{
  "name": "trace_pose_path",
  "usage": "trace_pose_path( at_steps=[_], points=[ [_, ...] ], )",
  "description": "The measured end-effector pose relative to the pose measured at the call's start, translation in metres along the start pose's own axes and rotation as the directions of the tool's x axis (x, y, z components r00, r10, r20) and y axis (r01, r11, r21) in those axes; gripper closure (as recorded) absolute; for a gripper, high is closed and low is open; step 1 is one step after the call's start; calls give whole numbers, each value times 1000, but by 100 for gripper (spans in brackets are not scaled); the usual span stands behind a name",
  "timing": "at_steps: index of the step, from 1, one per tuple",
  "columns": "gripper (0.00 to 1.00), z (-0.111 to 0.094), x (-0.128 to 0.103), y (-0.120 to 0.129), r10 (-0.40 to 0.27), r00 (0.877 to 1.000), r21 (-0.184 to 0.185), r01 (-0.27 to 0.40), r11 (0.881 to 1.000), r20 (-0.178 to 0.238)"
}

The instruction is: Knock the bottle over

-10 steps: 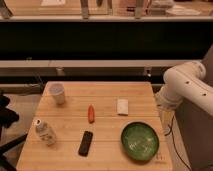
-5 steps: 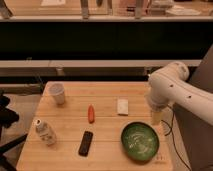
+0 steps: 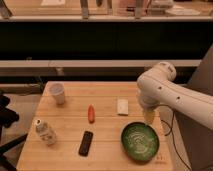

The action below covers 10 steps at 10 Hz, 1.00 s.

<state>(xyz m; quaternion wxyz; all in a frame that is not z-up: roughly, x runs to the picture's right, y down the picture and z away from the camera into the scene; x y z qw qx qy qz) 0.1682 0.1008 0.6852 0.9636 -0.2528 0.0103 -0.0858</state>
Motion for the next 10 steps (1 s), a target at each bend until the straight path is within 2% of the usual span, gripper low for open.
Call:
trace_pose_path(
  at_steps=[1, 2, 5, 8, 10],
  points=[
    [20, 0, -20, -5, -37, 999, 10, 37, 999, -3],
    [20, -1, -28, -6, -61, 998, 15, 62, 998, -7],
    [20, -1, -40, -9, -106, 994, 27, 107, 994, -12],
    [20, 0, -89, -17, -202, 979, 39, 202, 979, 2],
    [20, 0, -107, -18, -253, 967, 45, 253, 966, 5]
  ],
)
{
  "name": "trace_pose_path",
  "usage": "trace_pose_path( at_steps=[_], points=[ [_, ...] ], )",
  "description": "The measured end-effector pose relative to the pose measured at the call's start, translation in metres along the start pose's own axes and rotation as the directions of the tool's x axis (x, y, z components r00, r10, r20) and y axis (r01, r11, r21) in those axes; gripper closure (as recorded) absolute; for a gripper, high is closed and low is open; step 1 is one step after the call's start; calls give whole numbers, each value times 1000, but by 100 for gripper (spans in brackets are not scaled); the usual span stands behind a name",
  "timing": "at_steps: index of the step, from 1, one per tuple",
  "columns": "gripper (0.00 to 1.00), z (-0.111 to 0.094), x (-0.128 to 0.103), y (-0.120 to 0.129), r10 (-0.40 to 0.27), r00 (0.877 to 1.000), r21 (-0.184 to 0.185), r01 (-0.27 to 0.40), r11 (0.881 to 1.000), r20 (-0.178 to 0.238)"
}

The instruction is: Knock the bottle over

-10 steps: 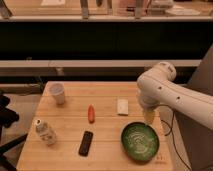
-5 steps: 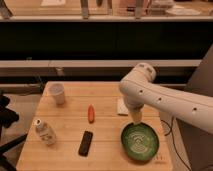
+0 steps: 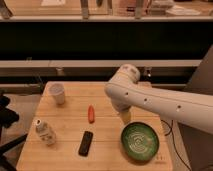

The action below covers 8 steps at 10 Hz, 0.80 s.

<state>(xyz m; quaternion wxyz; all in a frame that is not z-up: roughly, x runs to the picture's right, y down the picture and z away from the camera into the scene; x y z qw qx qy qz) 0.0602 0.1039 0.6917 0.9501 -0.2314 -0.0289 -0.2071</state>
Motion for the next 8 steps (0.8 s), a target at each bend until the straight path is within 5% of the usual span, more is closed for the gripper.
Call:
trace_pose_path(
  at_steps=[8],
  points=[
    [20, 7, -69, -25, -207, 978, 28, 206, 978, 37]
  ],
)
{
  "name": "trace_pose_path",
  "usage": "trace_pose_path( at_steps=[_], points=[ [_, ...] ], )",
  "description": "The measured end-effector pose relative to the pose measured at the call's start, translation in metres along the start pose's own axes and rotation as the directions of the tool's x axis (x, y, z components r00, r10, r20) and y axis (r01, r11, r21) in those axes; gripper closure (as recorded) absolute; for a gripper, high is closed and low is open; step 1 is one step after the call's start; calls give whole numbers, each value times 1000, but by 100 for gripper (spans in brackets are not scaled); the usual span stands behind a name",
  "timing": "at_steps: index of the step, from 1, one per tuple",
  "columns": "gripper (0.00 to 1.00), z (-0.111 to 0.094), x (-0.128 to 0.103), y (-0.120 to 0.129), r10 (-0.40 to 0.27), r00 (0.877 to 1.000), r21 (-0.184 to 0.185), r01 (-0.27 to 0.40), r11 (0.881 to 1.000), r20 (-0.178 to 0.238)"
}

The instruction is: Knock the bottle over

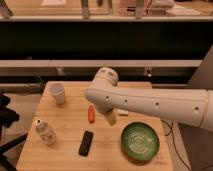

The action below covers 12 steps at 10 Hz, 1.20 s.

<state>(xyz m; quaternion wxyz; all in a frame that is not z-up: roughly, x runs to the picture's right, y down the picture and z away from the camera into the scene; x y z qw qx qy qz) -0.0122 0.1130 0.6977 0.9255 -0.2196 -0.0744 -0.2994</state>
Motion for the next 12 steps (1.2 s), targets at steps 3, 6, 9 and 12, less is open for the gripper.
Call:
trace_pose_path(
  at_steps=[3, 6, 9, 12],
  points=[
    [20, 4, -19, -12, -68, 998, 14, 68, 998, 17],
    [20, 8, -40, -25, -129, 991, 27, 128, 991, 38],
    [20, 10, -57, -36, -183, 982, 40, 181, 983, 55],
    [20, 11, -70, -44, -220, 973, 54, 216, 975, 73]
  ],
)
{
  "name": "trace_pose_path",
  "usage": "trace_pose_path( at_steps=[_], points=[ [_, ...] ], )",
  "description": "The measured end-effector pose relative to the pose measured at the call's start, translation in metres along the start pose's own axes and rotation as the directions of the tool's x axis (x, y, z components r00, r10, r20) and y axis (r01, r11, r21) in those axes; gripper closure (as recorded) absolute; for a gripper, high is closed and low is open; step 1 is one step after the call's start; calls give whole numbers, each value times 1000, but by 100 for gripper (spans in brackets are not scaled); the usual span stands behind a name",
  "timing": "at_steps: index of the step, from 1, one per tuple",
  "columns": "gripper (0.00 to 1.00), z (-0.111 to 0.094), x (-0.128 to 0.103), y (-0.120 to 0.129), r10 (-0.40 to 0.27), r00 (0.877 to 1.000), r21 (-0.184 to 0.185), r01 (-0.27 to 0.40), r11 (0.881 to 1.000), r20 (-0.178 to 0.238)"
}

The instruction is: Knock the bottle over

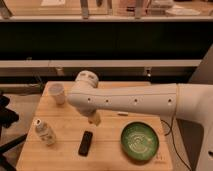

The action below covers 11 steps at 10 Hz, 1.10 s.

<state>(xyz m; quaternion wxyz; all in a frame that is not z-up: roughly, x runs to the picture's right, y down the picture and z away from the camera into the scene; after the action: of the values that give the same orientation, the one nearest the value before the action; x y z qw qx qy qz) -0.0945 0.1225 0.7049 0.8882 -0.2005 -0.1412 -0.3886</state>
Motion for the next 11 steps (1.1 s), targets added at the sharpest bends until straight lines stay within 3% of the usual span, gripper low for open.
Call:
trace_pose_path(
  at_steps=[11],
  points=[
    [20, 7, -29, -28, -110, 993, 31, 109, 994, 52]
  ],
)
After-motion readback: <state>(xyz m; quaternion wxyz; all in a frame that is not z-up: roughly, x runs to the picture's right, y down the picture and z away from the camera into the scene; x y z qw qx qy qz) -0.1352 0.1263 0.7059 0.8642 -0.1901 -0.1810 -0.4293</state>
